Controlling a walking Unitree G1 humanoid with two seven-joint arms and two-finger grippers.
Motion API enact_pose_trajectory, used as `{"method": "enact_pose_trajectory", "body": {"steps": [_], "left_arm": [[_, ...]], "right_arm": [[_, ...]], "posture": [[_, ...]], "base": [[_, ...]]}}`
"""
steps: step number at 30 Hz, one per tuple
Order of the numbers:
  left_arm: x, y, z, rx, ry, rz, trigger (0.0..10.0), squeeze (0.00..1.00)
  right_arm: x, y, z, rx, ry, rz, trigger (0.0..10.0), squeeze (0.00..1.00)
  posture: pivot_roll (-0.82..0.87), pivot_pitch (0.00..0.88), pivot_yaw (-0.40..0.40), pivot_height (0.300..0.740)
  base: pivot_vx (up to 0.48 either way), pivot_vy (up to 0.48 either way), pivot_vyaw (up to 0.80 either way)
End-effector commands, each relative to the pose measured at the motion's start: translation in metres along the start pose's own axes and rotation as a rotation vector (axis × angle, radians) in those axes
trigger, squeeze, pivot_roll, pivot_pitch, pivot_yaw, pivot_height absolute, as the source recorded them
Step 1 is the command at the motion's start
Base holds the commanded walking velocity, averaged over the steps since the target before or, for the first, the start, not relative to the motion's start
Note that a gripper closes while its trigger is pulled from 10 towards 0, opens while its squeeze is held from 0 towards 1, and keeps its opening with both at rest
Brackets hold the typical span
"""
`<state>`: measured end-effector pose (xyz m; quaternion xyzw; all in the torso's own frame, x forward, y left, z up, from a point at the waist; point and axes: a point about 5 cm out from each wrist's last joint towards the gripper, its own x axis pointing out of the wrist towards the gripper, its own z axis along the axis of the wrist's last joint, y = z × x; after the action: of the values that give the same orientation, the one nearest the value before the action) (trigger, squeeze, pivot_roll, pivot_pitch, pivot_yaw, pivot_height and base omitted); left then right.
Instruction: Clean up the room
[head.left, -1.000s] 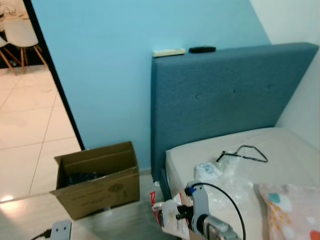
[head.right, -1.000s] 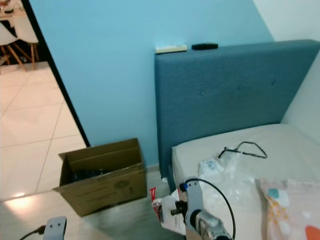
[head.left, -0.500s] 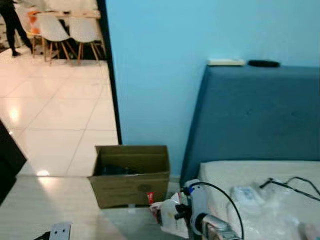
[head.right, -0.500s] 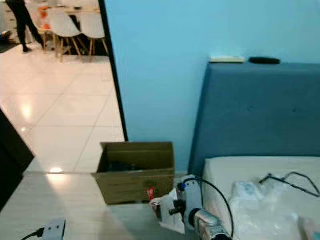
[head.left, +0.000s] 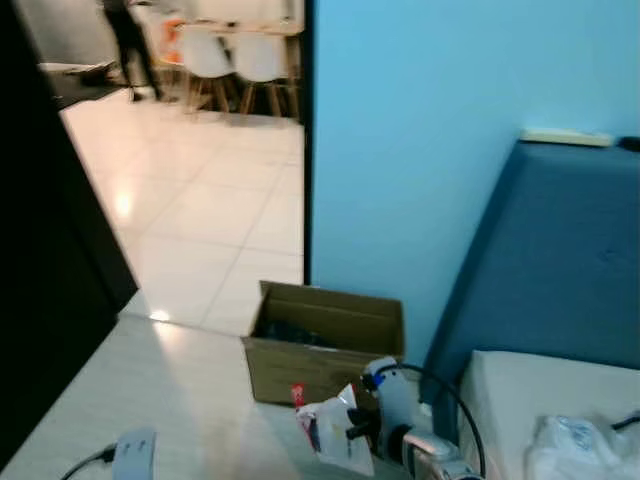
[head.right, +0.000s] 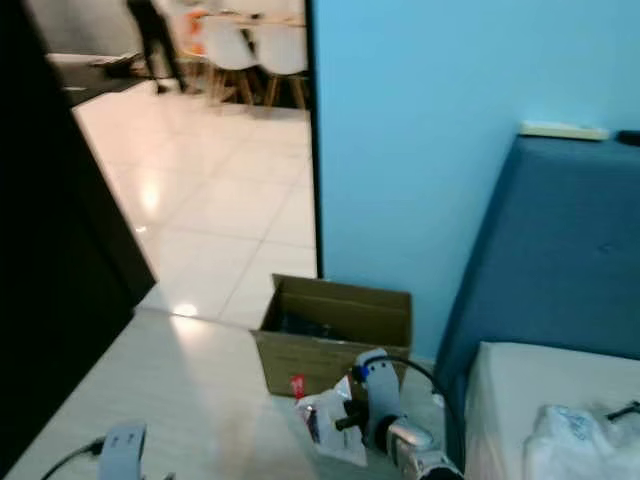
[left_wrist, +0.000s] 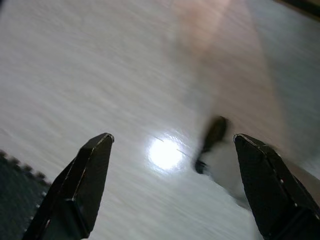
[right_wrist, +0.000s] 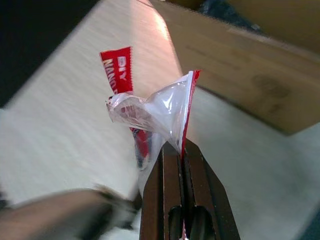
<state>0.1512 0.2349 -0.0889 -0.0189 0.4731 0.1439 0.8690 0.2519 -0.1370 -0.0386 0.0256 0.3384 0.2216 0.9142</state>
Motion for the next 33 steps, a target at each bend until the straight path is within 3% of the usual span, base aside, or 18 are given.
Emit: {"method": "enact_pose_trajectory", "body": {"steps": [1, 10, 20, 23, 33], "left_arm": [[0.000, 0.003, 0.002, 0.015, -0.004, 0.004, 10.0, 0.00], [0.001, 0.008, 0.010, -0.011, -0.033, 0.008, 10.0, 0.00], [0.001, 0.010, 0.012, -0.012, -0.037, 0.008, 10.0, 0.00], [0.001, 0.011, 0.011, -0.011, -0.034, 0.006, 10.0, 0.00], [0.001, 0.009, 0.010, -0.010, -0.032, -0.001, 10.0, 0.00]], "right_arm": [[0.003, 0.001, 0.009, -0.040, -0.008, -0.016, 10.0, 0.00], [0.009, -0.003, 0.037, -0.092, -0.078, -0.099, 10.0, 0.00], [0.012, 0.001, 0.060, -0.128, -0.156, -0.070, 10.0, 0.00], [0.014, 0.006, 0.068, -0.181, -0.169, -0.054, 10.0, 0.00], [0.018, 0.011, 0.067, -0.311, -0.120, -0.061, 10.0, 0.00]], "posture": [[0.05, 0.000, -0.041, 0.740], [0.05, 0.000, -0.047, 0.740], [0.05, 0.000, -0.047, 0.740], [0.05, 0.000, -0.049, 0.740], [0.05, 0.000, -0.049, 0.740]], "base": [[0.000, 0.000, 0.00], [0.263, 0.000, 0.00], [0.297, 0.000, 0.00], [0.306, 0.000, 0.00], [0.311, 0.000, 0.00]]}}
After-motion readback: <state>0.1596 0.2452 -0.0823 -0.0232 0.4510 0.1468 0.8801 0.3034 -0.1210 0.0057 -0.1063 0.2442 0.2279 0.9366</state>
